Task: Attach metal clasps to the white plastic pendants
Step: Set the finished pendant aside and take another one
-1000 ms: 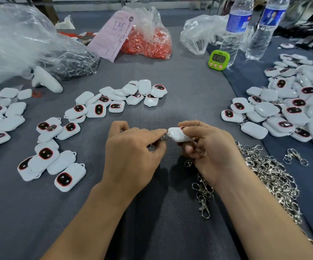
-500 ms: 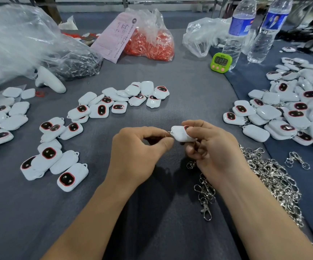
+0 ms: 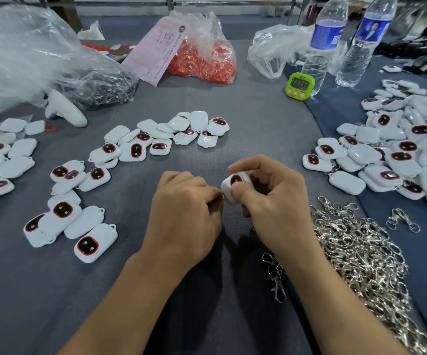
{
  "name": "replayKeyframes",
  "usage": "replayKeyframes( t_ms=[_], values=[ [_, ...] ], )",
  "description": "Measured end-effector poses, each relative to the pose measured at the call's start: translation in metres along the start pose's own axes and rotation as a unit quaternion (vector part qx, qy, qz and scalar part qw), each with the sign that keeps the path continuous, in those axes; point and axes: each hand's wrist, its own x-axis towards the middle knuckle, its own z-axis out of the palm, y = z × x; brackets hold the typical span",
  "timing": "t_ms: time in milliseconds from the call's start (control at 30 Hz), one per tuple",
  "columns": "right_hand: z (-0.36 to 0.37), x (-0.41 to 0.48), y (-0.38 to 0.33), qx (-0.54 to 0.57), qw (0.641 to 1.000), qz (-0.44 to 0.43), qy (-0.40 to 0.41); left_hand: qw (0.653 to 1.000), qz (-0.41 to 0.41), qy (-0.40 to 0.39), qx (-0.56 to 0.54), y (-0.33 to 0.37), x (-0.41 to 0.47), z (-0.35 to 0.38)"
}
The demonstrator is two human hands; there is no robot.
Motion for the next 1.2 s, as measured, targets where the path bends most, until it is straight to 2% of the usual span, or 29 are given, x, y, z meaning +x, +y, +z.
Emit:
replayKeyframes(
  t_ms=[100, 167, 267, 300, 367, 433, 533, 600, 633, 700, 733, 800, 867, 900, 967, 1000, 1067, 1133, 1200],
  values=[
    [-0.002, 0.005, -0.003, 0.151, 0.983, 0.103, 0.018, 0.989, -0.097, 0.030, -0.110, 0.003, 0.003, 0.001],
    [-0.005, 0.007, -0.005, 0.234, 0.958, 0.165, 0.018, 0.949, -0.185, 0.035, -0.253, 0.004, 0.006, 0.002],
    [-0.005, 0.008, -0.006, 0.271, 0.943, 0.191, 0.019, 0.871, -0.245, -0.013, -0.425, 0.004, 0.009, 0.004],
    [-0.005, 0.008, -0.006, 0.283, 0.939, 0.193, 0.021, 0.851, -0.251, -0.022, -0.461, 0.005, 0.010, 0.004],
    [-0.003, 0.008, -0.006, 0.308, 0.930, 0.199, 0.020, 0.834, -0.251, -0.035, -0.489, 0.005, 0.011, 0.003],
    [-0.003, 0.007, -0.006, 0.320, 0.925, 0.204, 0.017, 0.851, -0.240, -0.033, -0.466, 0.002, 0.011, 0.002],
    [-0.003, 0.006, -0.003, 0.282, 0.944, 0.169, 0.038, 0.926, -0.185, -0.014, -0.330, 0.001, 0.008, 0.002],
    [0.001, 0.000, 0.000, 0.152, 0.984, 0.065, 0.069, 0.978, -0.111, -0.025, -0.177, 0.005, 0.005, 0.003],
    [0.004, -0.005, 0.000, 0.059, 0.996, -0.001, 0.074, 0.992, -0.067, -0.037, -0.100, 0.008, 0.004, 0.004],
    [0.014, -0.016, 0.000, -0.072, 0.992, -0.089, 0.050, 1.000, -0.002, -0.028, 0.003, 0.008, 0.003, 0.003],
    [0.016, -0.018, 0.000, -0.088, 0.990, -0.101, 0.044, 1.000, 0.012, -0.016, 0.024, 0.005, 0.003, 0.003],
    [0.015, -0.013, 0.001, -0.051, 0.995, -0.063, 0.065, 1.000, 0.006, 0.002, 0.012, 0.001, 0.001, 0.004],
    [0.008, -0.003, -0.001, 0.046, 0.993, 0.027, 0.101, 0.994, -0.065, 0.000, -0.091, 0.003, 0.001, 0.006],
    [0.005, 0.001, -0.002, 0.110, 0.985, 0.077, 0.107, 0.977, -0.122, -0.012, -0.175, 0.005, 0.004, 0.006],
    [0.000, 0.007, -0.004, 0.221, 0.957, 0.160, 0.096, 0.914, -0.222, -0.046, -0.337, 0.006, 0.009, 0.007],
    [-0.001, 0.008, -0.004, 0.253, 0.946, 0.184, 0.088, 0.887, -0.245, -0.059, -0.387, 0.006, 0.010, 0.008],
    [-0.002, 0.007, -0.004, 0.285, 0.933, 0.209, 0.075, 0.858, -0.262, -0.072, -0.436, 0.006, 0.013, 0.006],
    [-0.001, 0.007, -0.004, 0.303, 0.926, 0.216, 0.065, 0.862, -0.260, -0.064, -0.432, 0.006, 0.013, 0.005],
    [-0.001, 0.006, -0.004, 0.286, 0.934, 0.202, 0.071, 0.907, -0.229, -0.054, -0.348, 0.005, 0.010, 0.006]
  ],
)
